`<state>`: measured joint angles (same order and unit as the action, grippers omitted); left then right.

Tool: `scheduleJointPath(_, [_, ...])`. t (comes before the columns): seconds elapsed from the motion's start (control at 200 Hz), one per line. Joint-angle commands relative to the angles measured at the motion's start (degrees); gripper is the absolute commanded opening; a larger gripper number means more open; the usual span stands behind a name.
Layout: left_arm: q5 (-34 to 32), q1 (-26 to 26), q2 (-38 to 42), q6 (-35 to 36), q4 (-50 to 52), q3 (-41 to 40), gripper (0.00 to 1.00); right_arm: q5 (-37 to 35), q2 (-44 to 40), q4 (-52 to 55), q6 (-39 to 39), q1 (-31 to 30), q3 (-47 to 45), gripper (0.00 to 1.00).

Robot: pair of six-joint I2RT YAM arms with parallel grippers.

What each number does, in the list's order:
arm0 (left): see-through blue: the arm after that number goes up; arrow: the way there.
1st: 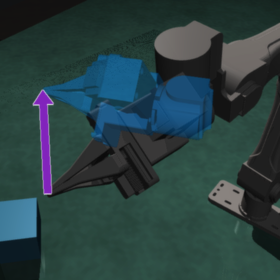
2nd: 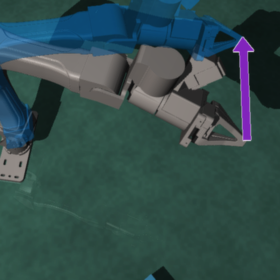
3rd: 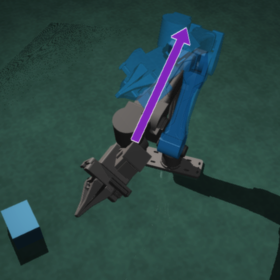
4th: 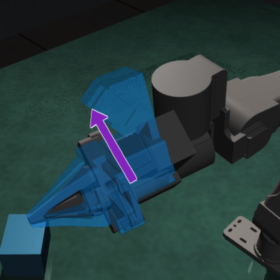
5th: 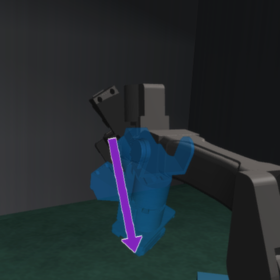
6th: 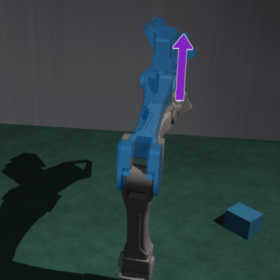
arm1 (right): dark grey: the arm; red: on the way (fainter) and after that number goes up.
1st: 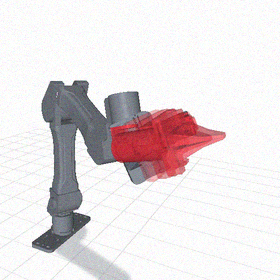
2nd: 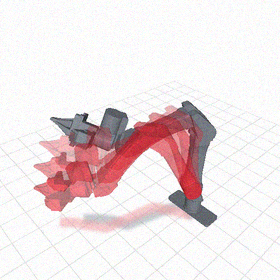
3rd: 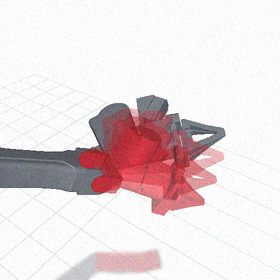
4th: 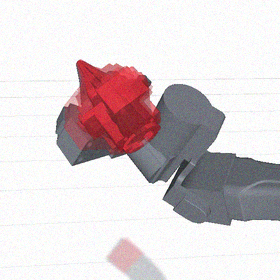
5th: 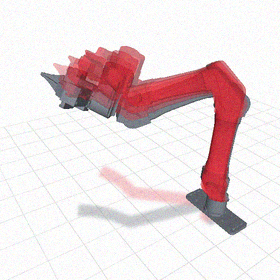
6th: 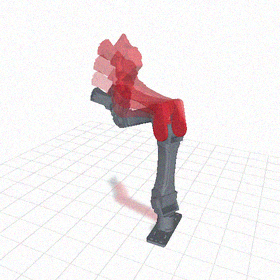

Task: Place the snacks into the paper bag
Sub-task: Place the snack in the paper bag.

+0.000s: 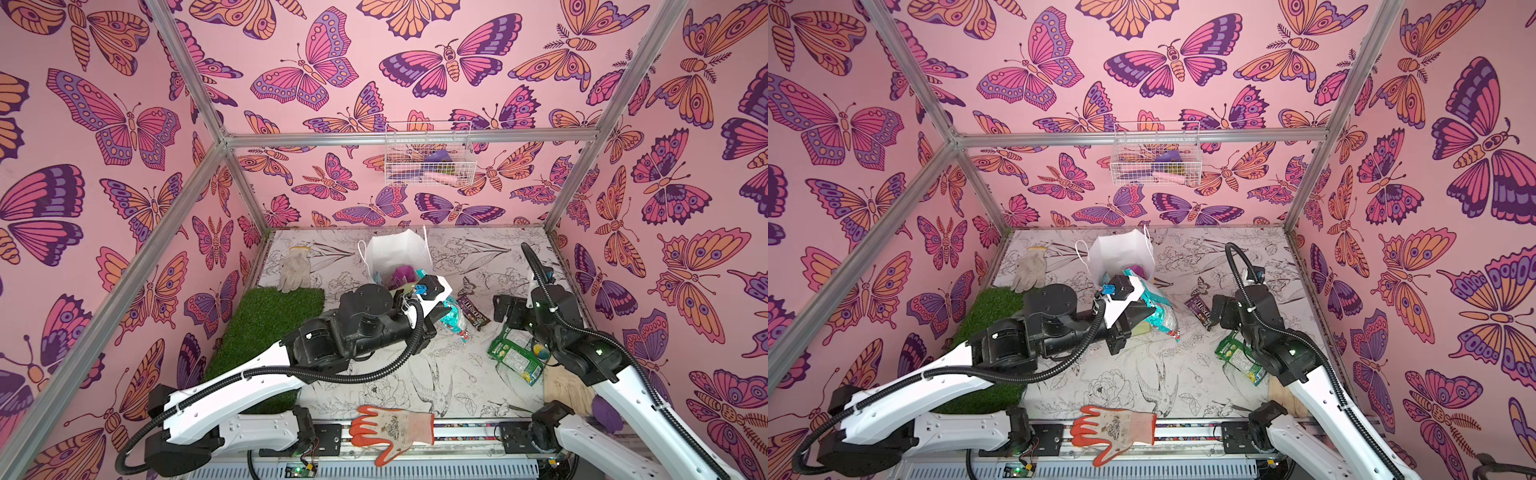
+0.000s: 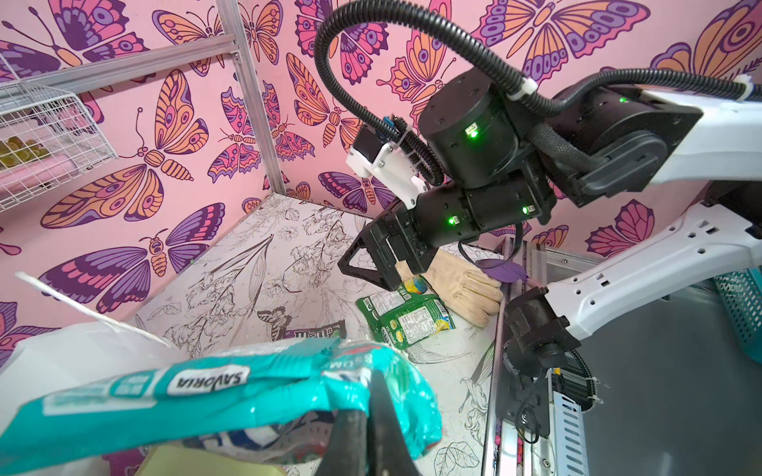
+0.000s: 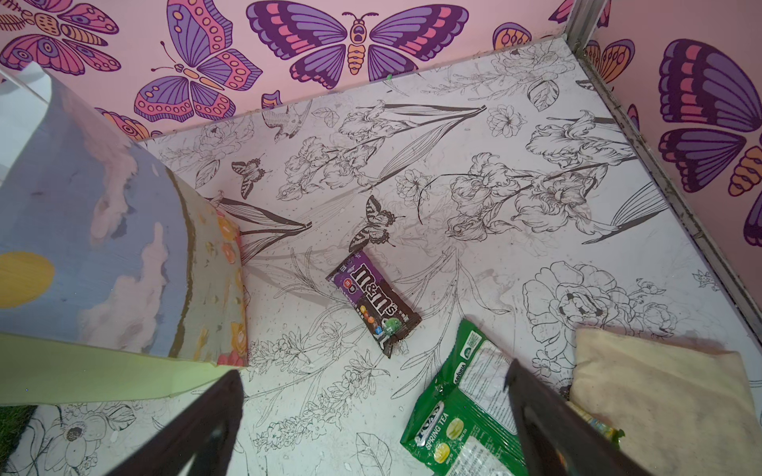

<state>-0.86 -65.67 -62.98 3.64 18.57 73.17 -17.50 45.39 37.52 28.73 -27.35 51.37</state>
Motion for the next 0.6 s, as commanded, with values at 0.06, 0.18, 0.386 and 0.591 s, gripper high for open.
scheduleJointPath(0.06, [-2.50, -0.25, 1.66, 3.00, -0.60, 2.25, 0.00, 0.09, -0.61, 0.94, 0.96, 0.37, -0.25, 0.99])
scheduleJointPath(0.18, [-3.92, -0.18, 1.89, 4.13, -0.53, 2.60, 0.00, 0.14, -0.55, 0.86, 1.11, 0.38, -0.47, 0.99])
scheduleJointPath(0.386, [-5.38, -0.16, 2.31, 5.66, 0.20, 3.47, 0.00, 0.78, -0.34, 0.35, 1.73, 0.33, -1.10, 0.99])
scheduleJointPath(0.591, [-5.98, 0.43, 2.72, 6.86, 0.15, 3.66, 0.00, 1.07, -0.86, 0.73, 2.21, 0.38, -1.10, 0.99])
